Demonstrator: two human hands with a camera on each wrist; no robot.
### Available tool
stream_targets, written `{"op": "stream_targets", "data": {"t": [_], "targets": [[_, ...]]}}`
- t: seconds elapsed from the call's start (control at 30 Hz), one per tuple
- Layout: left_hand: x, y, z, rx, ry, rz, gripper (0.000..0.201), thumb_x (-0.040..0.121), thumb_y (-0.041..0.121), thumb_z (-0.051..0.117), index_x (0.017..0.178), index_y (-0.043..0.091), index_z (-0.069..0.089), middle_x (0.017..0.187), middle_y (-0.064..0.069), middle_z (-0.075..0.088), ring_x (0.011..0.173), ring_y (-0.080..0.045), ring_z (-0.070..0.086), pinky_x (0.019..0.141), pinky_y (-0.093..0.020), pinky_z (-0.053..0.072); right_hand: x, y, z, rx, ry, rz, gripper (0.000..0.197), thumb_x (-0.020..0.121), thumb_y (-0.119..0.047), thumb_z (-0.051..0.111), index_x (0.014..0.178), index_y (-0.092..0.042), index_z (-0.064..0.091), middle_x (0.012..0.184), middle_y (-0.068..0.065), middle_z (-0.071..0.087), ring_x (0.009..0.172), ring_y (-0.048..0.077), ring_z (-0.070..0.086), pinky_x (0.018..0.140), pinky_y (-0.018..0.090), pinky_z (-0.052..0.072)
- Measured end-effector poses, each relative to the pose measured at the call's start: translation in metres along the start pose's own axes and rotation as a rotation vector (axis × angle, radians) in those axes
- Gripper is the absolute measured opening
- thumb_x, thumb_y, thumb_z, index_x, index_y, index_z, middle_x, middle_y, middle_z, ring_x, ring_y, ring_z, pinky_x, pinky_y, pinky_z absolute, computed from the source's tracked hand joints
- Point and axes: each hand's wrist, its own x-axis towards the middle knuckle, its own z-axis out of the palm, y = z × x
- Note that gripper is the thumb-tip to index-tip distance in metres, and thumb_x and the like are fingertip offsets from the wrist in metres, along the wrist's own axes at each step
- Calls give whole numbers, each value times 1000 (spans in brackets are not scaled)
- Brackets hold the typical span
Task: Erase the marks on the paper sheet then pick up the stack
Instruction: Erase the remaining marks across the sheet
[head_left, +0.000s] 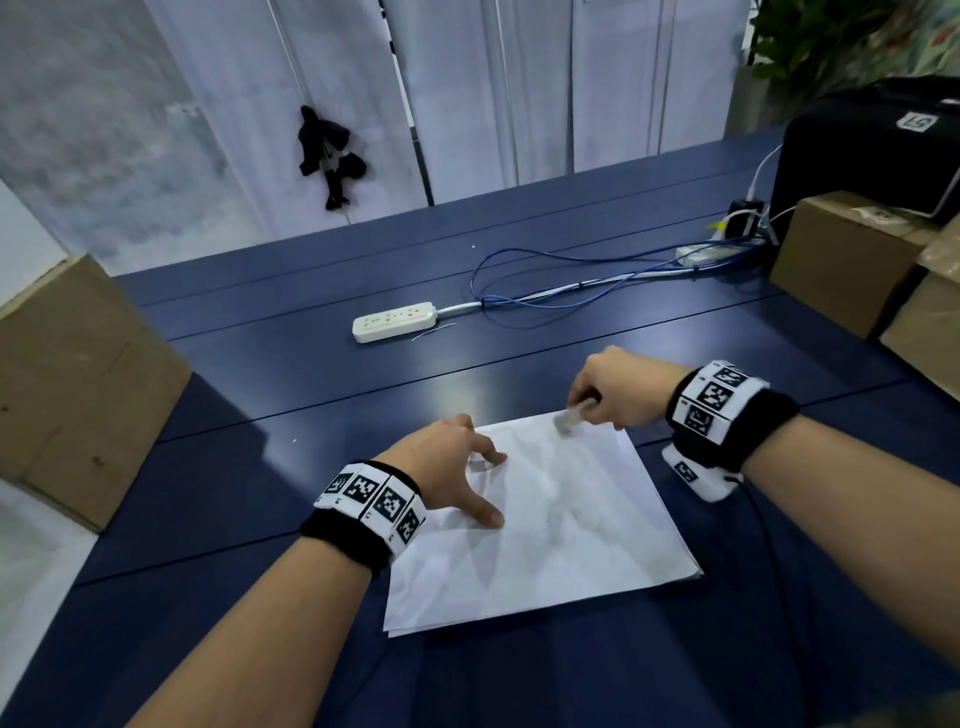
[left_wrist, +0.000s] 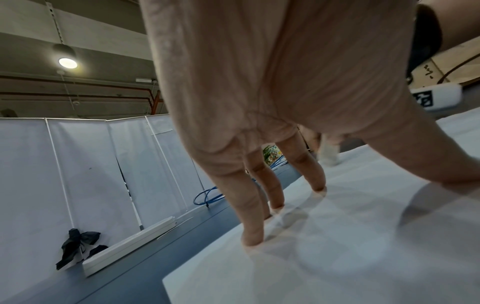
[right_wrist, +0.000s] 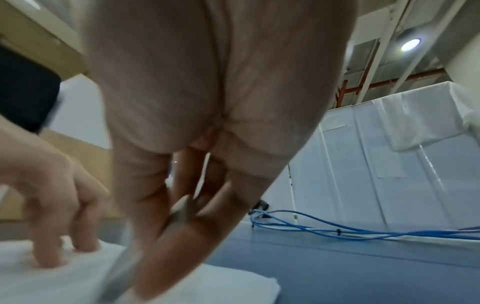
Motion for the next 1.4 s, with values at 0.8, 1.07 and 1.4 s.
{"op": "stream_targets", "data": {"t": [0.8, 1.07, 1.4], "targets": [[0, 0, -1, 10, 2, 13, 80, 58, 64, 87, 130, 39, 62, 112, 10, 45, 105, -14, 53, 93, -36, 50, 8, 2, -1, -34, 44, 48, 20, 86, -26, 59, 94, -21, 76, 77, 2, 74, 52, 13, 70, 65, 30, 61], [2, 0, -2, 14, -4, 8, 81, 55, 65, 88, 128, 40, 62, 107, 12, 43, 100, -14, 54, 91, -37, 51, 0, -2, 0, -8, -36, -18, 13, 84, -27, 67, 92, -20, 76, 70, -4, 72, 51, 9, 70, 66, 24, 59], [1, 0, -1, 9, -3, 6, 81, 56, 64, 88, 128, 41, 62, 110, 10, 46, 103, -15, 54, 93, -38, 51, -13, -10, 0, -1, -179, -64, 30, 75, -54, 74, 83, -26, 75, 69, 0, 73, 54, 8, 69, 63, 23, 55]]}}
